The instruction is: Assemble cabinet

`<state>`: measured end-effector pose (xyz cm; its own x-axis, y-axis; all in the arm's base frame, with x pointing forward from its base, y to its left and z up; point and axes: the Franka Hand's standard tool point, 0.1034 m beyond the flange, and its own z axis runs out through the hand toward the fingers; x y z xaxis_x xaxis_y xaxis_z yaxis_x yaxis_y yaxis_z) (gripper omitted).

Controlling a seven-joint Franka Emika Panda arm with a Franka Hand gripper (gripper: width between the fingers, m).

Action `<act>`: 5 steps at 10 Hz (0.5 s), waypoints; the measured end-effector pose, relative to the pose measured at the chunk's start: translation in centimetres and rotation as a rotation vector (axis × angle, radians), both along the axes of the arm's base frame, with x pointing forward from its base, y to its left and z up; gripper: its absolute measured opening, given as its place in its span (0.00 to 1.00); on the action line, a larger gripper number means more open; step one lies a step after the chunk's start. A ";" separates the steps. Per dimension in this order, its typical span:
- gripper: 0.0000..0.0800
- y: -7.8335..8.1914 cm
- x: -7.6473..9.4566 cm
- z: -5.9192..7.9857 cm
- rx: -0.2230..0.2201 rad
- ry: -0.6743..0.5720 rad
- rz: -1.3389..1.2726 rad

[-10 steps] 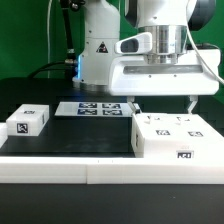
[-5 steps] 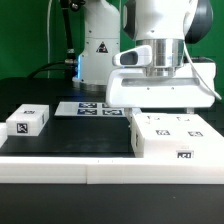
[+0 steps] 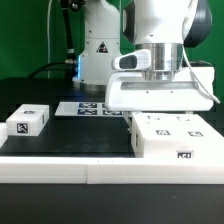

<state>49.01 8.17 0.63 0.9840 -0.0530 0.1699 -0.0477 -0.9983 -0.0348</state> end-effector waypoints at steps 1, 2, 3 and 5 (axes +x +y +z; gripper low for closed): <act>1.00 0.1 0.0 0.0 0.000 -0.002 0.001; 1.00 0.1 0.1 -0.1 0.000 -0.009 0.002; 1.00 0.1 0.1 -0.1 -0.001 -0.008 0.001; 1.00 0.5 0.0 -0.1 0.002 -0.008 0.005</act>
Offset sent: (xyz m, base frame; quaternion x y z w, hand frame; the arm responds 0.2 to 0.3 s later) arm 0.0031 -0.0014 -0.0212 0.0008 0.0120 0.0224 0.9997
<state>49.01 8.63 0.51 0.9829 -0.0482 0.1776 -0.0423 -0.9984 -0.0367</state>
